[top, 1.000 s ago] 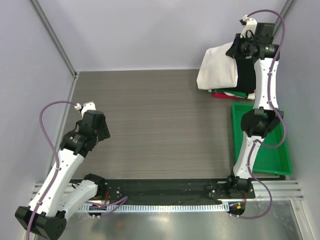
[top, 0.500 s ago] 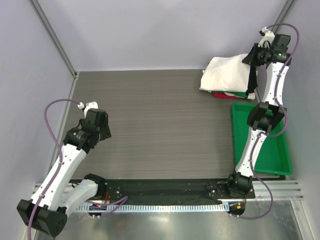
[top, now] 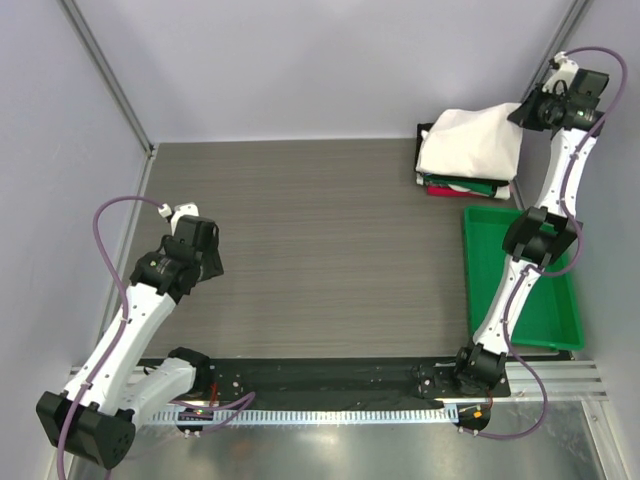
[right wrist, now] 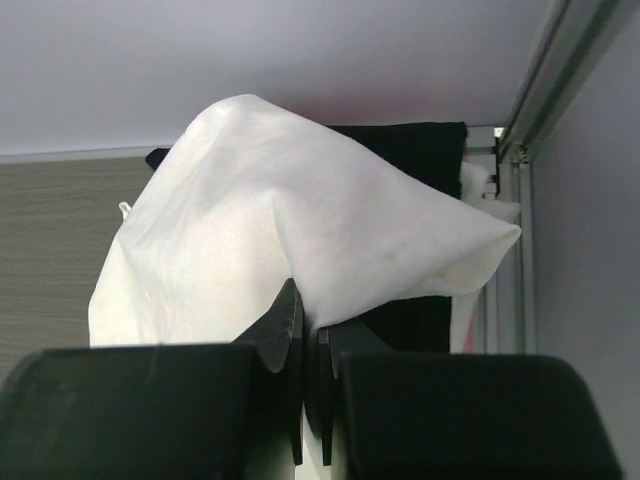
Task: Fold and stack the t-shirts
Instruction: Neatly place the folded tshirt to the corner
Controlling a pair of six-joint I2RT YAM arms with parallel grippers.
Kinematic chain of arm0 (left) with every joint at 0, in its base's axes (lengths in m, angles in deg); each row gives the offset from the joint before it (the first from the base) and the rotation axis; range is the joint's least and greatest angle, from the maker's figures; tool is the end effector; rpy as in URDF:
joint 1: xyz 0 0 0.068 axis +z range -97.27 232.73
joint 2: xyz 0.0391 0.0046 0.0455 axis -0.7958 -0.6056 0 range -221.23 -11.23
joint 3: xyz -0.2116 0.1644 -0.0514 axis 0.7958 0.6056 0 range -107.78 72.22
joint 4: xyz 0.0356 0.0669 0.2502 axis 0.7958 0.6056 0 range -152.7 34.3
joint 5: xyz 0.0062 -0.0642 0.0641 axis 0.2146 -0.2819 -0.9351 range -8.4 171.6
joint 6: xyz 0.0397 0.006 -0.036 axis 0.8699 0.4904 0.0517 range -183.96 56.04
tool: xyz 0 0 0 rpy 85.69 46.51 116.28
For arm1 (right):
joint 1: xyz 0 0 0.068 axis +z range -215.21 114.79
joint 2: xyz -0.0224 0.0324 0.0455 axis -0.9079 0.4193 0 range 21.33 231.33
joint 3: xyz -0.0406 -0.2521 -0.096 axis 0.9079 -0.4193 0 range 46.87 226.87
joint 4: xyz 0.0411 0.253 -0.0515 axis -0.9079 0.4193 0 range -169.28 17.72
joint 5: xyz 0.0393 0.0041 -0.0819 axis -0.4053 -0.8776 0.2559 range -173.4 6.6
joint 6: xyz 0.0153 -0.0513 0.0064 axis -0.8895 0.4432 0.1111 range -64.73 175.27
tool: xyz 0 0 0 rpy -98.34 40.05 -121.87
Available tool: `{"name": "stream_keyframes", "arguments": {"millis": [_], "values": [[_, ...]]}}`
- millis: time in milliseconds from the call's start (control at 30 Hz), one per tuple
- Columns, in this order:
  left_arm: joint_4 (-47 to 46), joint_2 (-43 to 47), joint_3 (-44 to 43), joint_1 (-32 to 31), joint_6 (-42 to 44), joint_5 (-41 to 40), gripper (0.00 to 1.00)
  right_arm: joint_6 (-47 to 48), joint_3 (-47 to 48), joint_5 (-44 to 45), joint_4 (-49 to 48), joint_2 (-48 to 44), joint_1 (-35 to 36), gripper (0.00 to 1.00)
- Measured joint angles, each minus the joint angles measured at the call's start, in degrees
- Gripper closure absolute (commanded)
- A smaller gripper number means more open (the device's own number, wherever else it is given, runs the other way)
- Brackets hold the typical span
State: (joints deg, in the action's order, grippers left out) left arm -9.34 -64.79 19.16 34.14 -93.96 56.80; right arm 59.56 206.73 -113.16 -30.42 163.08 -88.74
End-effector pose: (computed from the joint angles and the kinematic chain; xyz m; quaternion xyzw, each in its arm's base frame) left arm 0.1672 -0.0406 0.2979 -0.1586 0.9173 0.0615 0.3601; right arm 0.4945 -0.1962 0.3564 0.0153 0.8495 0.1019 0.5174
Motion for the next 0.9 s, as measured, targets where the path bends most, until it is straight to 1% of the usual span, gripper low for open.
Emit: {"name": "stream_keyframes", "arguments": {"millis": [167,300,333,367,433,467,533,567,733,900], "values": [[0.0,-0.1,0.0,0.0,0.0,0.1,0.43,-2.0,0.0,-2.0,-1.7,0.0,-3.0,0.97],[0.0,-0.2,0.0,0.0,0.0,0.2,0.43,-2.9,0.0,-2.8,-2.7,0.8,-3.8,0.83],[0.0,-0.2,0.0,0.0,0.0,0.3,0.43,-3.0,0.0,-2.8,-2.8,1.2,-3.7,0.76],[0.0,-0.2,0.0,0.0,0.0,0.3,0.43,-3.2,0.0,-2.7,-2.9,1.6,-3.5,0.58],[0.0,-0.4,0.0,0.0,0.0,0.4,0.43,-4.1,0.0,-1.3,-3.0,2.4,-3.3,0.47],[0.0,-0.5,0.0,0.0,0.0,0.4,0.43,-4.4,0.0,-0.2,-3.0,2.7,-3.2,0.3],[0.0,-0.6,0.0,0.0,0.0,0.4,0.43,-5.4,0.0,2.6,-2.7,3.0,-3.1,0.2],[0.0,-0.5,0.0,0.0,0.0,0.4,0.43,-5.7,0.0,4.0,-2.5,3.0,-3.1,0.1],[0.0,-0.1,0.0,0.0,0.0,0.5,0.43,-8.5,0.3,10.2,-1.6,2.8,-4.0,0.05],[0.0,1.0,0.0,0.0,0.0,0.6,0.42,-11.2,0.3,17.2,2.8,0.6,-3.3,0.01]]}}
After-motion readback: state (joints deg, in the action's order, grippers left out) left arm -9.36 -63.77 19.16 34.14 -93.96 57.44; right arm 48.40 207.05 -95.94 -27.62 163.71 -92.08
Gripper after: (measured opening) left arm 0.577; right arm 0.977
